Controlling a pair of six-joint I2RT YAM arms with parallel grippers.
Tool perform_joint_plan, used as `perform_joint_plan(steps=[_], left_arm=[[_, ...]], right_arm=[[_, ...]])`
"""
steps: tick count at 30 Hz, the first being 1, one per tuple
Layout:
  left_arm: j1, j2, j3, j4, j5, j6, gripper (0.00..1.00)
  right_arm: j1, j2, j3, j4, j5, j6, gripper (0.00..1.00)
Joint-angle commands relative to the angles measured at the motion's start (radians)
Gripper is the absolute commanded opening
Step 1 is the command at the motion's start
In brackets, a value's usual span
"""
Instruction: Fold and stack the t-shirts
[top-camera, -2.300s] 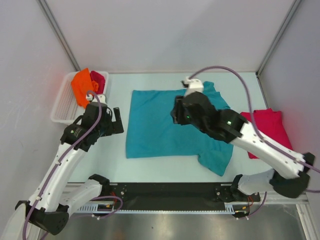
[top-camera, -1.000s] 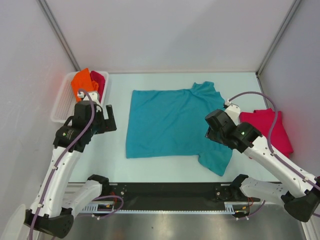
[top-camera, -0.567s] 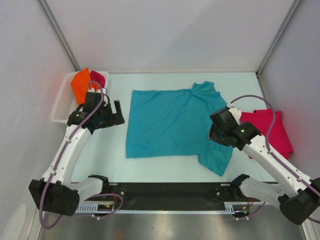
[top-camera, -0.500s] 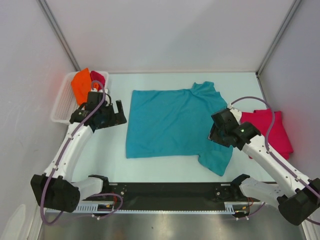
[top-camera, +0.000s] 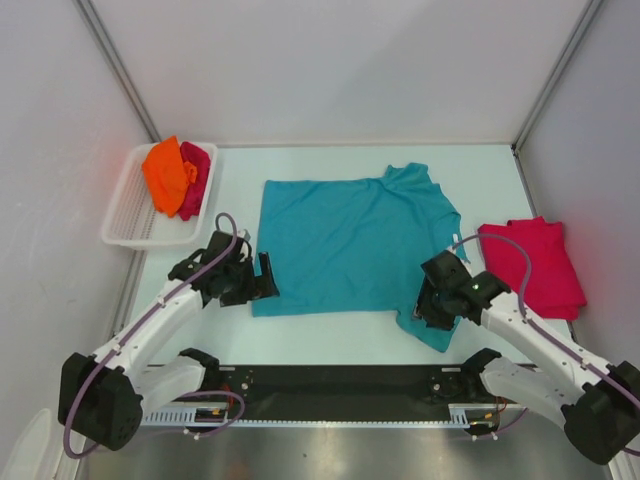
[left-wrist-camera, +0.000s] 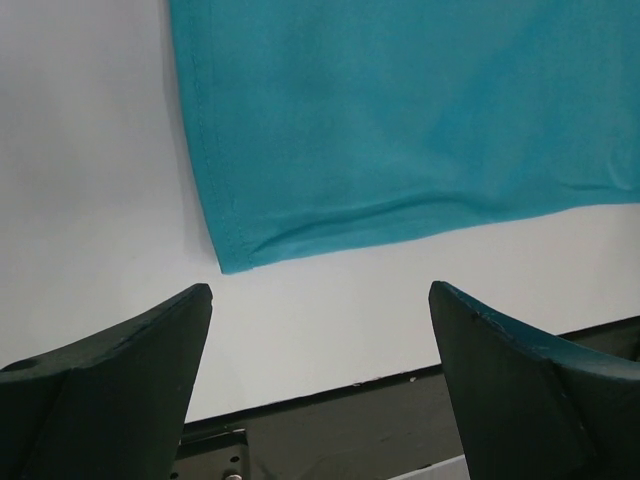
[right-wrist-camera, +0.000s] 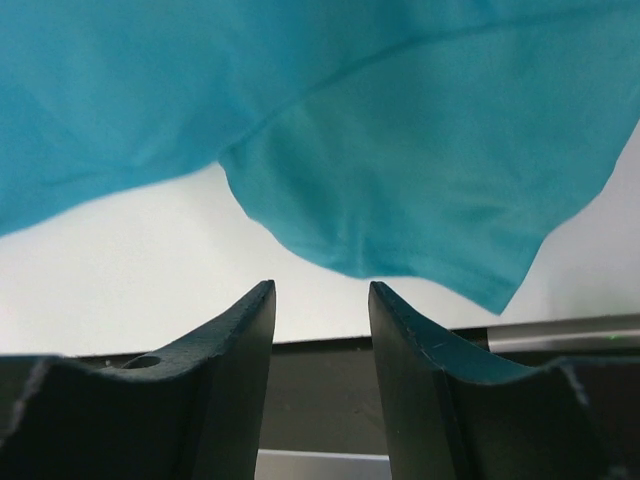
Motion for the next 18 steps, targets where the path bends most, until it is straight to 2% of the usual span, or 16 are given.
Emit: perform_joint_plan(steps=[1,7,11,18], left_arm=[[-0.037,-0.061,-0.019,0.051,0.003,-0.063,0.95],[-0.070,-0.046,-0.010,0.047,-0.046,-0.043,0.95],[-0.115,-0.026,-0.007,0.059,-0.080,-0.033,0.94],[-0.305,0.039,0.053,-0.028,-0.348,-0.056,0.91]], right_arm=[[0.077,-0.102,-0.042,-0.068,0.016,0.130,0.47],[0.205,-0.221,-0.086,-0.202,0.099,0.276,0.47],[0.281,-0.320,-0.106,-0.236,0.133,0.406,0.41],[0.403,-0.317,-0.060,-0.314,0.211,0.552,0.41]])
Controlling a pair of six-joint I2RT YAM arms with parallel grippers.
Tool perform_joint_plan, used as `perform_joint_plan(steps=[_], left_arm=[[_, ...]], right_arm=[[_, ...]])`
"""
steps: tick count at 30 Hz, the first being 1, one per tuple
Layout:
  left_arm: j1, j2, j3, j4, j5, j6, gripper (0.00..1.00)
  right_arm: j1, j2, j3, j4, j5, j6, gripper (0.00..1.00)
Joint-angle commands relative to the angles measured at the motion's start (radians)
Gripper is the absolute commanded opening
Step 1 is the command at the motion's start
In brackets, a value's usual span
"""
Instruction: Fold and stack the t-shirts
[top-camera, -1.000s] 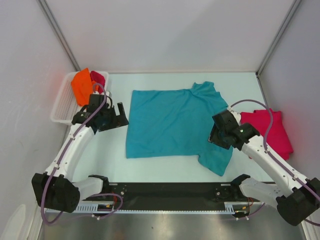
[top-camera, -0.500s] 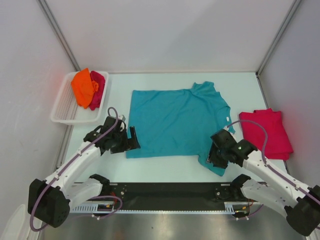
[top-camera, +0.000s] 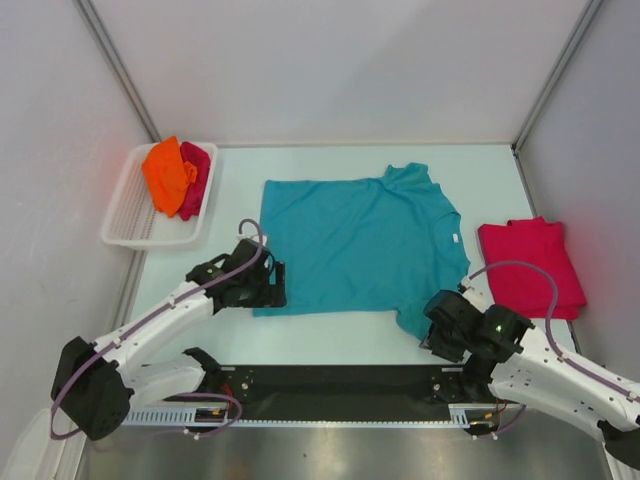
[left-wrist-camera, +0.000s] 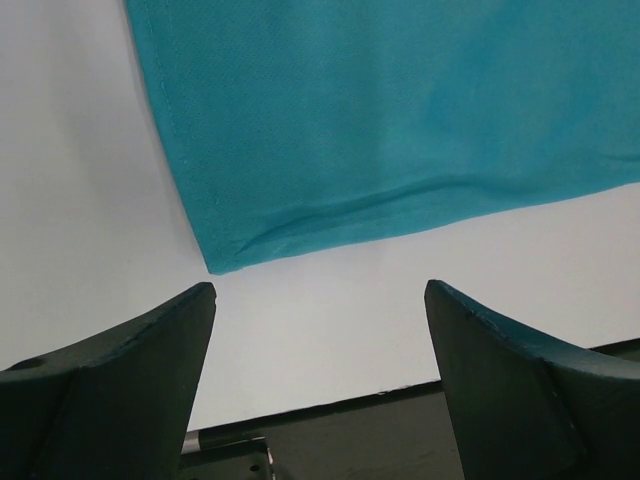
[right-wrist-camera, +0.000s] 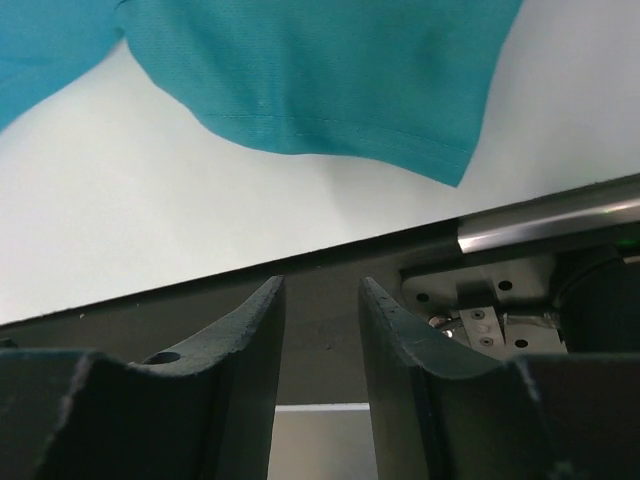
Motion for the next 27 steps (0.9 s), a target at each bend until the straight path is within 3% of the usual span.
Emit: perform_joint_plan(steps=[1,8,15,20,27], left_arm=[[-0.100,0.052,0.076,-0.055,-0.215,-0.026,0.91],[-0.141,0.096,0.160,-0.167,-0.357,-0.023,0.92],[-0.144,0.112,0.249,-0.203,-0.453,0.061,0.93],[-0.144,0.154,0.289,-0.255,-0.507,0.065,0.93],[-0.144,0.217,0.348,-0.324,-0.624,0.083,0.94]], right_arm=[[0.057,0.013,0.051,-0.078,0.089,0.138,0.41],[0.142,0.071,0.100,-0.118,0.165,0.216,0.40],[0.200,0.396,0.287,-0.272,0.342,0.137,0.43],[0.180,0.287,0.223,-0.166,0.310,0.117,0.43],[0.117,0.444,0.293,-0.266,0.379,-0.030,0.47]])
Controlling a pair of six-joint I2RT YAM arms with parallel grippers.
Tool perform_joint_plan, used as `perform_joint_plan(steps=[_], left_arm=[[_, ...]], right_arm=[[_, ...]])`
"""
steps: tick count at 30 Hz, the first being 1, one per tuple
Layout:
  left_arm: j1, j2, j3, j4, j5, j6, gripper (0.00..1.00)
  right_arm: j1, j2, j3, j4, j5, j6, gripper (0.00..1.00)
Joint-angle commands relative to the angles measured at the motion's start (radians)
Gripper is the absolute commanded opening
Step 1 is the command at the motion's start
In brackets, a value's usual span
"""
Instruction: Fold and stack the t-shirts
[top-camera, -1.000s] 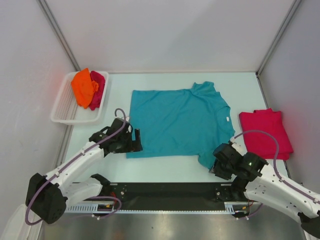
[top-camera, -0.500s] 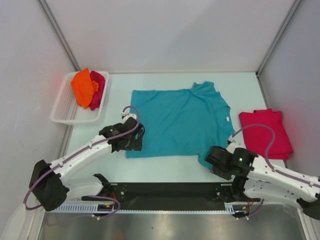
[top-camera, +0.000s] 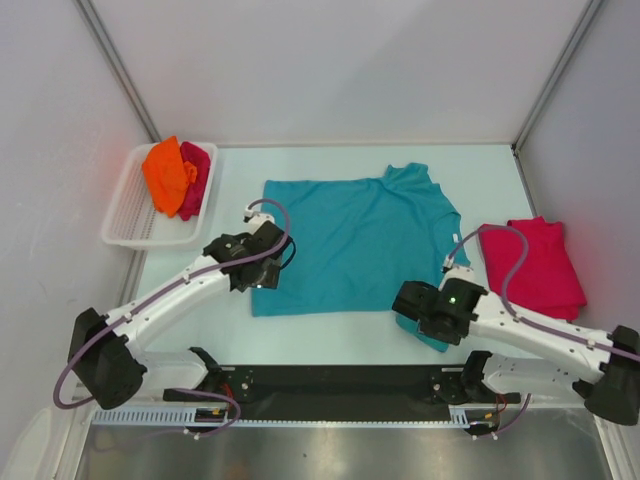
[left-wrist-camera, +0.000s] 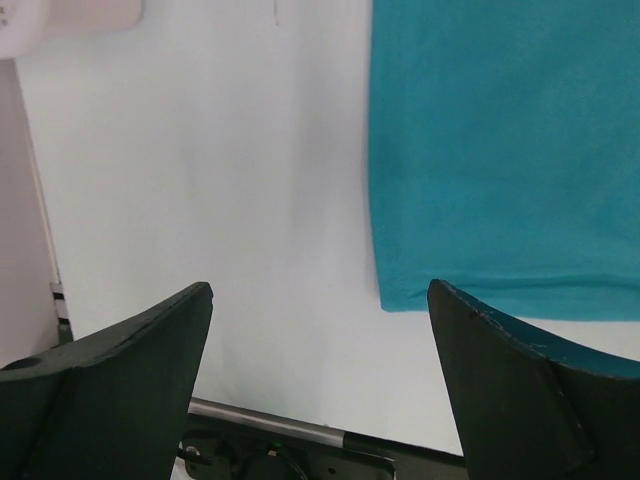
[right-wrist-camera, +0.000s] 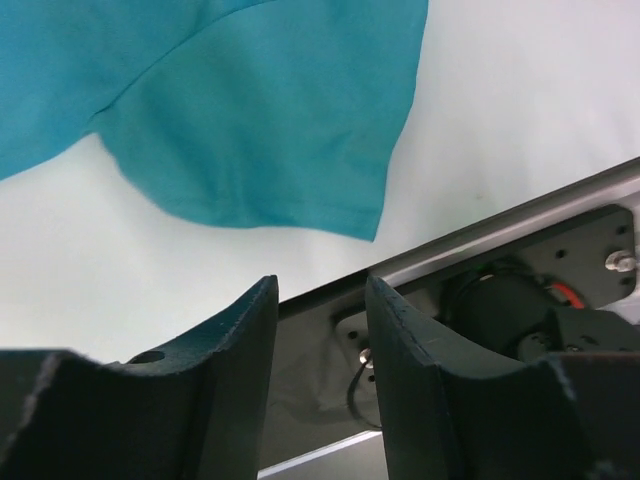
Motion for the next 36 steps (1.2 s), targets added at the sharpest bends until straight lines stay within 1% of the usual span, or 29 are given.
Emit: perform_joint_plan(steps=[1,3,4,8,10,11,16,19,22,25,28,32,36], left_arm=[[-0.007,0.056,0.051,-0.058,-0.129,0.011,0.95],[-0.007,0.076,0.036,-0.058,-0.120,-0.012,0.95],[-0.007,0.100,0.040,-0.066,-0.110,-0.030,0.95],[-0.007,0.125,0.025,-0.061,-0.112,-0.095,0.95],[-0.007,0.136,0.007,-0.067,-0.125,-0.116,0.95],[-0.007,0.142,0.002,-0.074,-0.135,-0.144,0.95],[-0.010,0.161,-0.023,-0.083,-0.136,-0.204,0.95],[-0.008,0.128,-0.044,-0.029,-0.087,-0.211,0.95],[-0.005,0.067,-0.087,0.078,0.048,-0.211,0.94],[-0.014,0.036,-0.099,0.089,0.073,-0.260,0.93],[-0.014,-0.025,-0.159,0.130,0.102,-0.308,0.92],[-0.016,-0.117,-0.281,0.172,0.128,-0.397,0.91],[-0.019,-0.131,-0.349,0.218,0.157,-0.429,0.91]], right_arm=[[-0.026,0.081,0.058,-0.059,0.081,-0.111,0.47],[-0.057,0.087,0.052,0.004,0.062,-0.157,0.47],[-0.075,0.087,0.040,0.026,0.036,-0.207,0.47],[-0.125,0.119,0.043,0.072,0.012,-0.298,0.47],[-0.155,0.133,0.043,0.099,-0.026,-0.343,0.47],[-0.161,0.141,0.040,0.130,-0.041,-0.378,0.47],[-0.155,0.213,0.067,0.171,-0.077,-0.419,0.48],[-0.145,0.259,0.077,0.239,-0.100,-0.439,0.48],[-0.137,0.308,0.087,0.280,-0.106,-0.449,0.47],[-0.135,0.340,0.087,0.331,-0.126,-0.464,0.47],[-0.135,0.365,0.092,0.369,-0.149,-0.490,0.47],[-0.131,0.411,0.110,0.372,-0.147,-0.519,0.47],[-0.132,0.425,0.113,0.372,-0.144,-0.533,0.46]])
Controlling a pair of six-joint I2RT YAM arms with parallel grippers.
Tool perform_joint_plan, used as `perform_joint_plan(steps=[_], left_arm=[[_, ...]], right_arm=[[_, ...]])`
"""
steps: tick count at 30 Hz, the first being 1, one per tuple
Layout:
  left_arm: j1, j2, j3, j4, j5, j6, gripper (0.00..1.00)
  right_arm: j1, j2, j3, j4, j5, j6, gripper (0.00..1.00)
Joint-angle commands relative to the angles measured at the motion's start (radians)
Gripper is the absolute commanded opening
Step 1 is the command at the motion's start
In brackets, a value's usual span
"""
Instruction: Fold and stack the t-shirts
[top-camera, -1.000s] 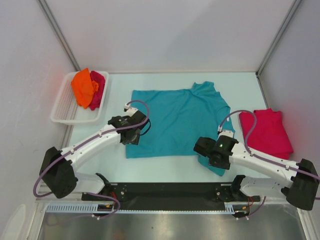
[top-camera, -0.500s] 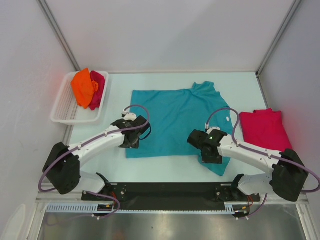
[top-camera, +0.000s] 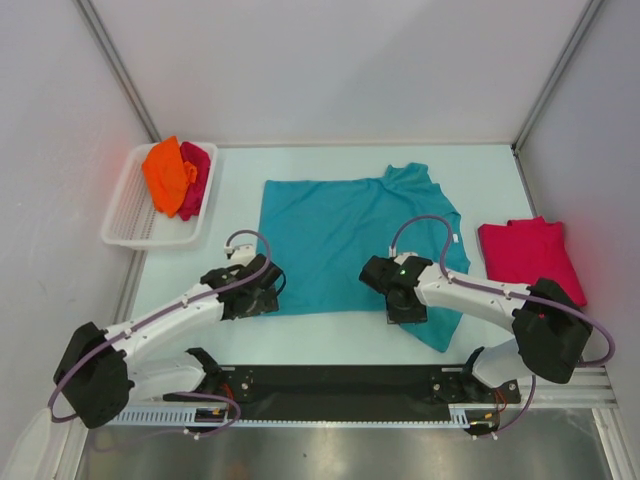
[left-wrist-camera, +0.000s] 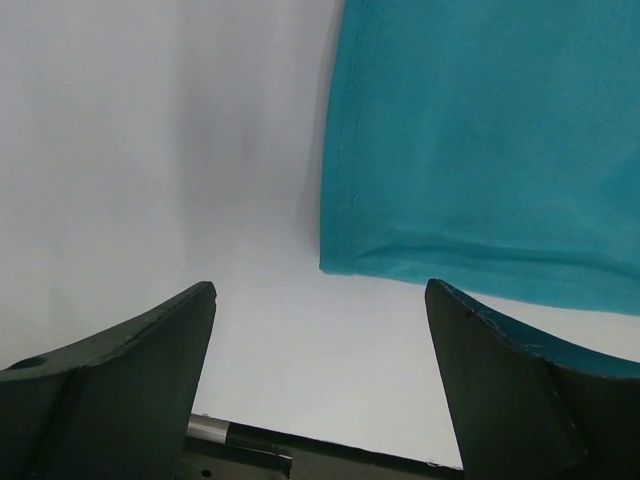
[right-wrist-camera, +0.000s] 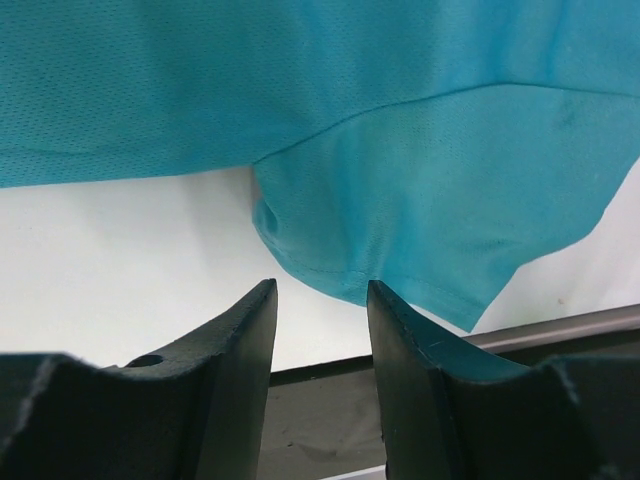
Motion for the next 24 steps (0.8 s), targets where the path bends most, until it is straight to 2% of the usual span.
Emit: perform_joint_plan(steps=[1,19,24], left_arm=[[-0.014,-0.016,-0.060,0.083,0.040,-0.087,0.91],[-0.037,0.110,-0.115,0.272,0.083,-0.052,0.91],[-0.040,0.130,-0.121,0.298,0.091,-0.043,0.90]], right_arm=[[0.005,0.012,0.039,0.013,0.001,-0.031,0.46],[0.005,0.005,-0.010,-0.036,0.010,0.029,0.45],[0.005,0.002,-0.017,-0.042,0.007,0.038,0.40]])
